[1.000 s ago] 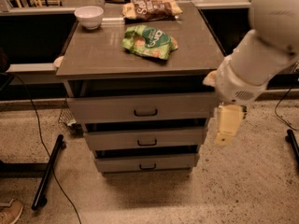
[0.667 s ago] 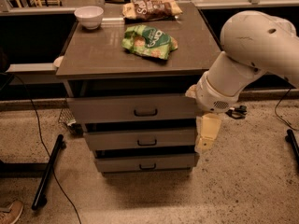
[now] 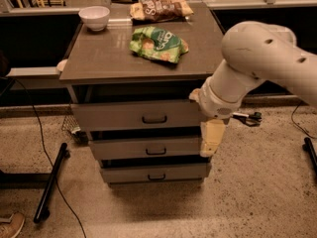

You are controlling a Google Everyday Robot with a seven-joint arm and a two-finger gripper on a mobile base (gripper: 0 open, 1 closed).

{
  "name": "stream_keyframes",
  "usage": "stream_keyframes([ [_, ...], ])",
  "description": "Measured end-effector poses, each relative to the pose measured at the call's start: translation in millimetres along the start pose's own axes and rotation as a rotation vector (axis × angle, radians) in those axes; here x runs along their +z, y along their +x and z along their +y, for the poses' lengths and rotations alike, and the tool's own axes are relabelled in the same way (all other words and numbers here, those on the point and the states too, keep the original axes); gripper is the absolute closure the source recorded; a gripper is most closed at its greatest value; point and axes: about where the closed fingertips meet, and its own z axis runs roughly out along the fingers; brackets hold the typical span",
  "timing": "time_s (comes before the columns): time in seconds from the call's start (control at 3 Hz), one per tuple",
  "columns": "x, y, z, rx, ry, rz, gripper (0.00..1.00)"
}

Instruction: Open top drawer

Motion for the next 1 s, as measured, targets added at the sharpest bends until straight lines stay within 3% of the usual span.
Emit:
stream_keyframes([
  [0.33,32,-8,-39,-0.097,0.072,0.014,0.0],
  [1.0,83,-18,-96,-0.179,0.088,0.017,0.0],
])
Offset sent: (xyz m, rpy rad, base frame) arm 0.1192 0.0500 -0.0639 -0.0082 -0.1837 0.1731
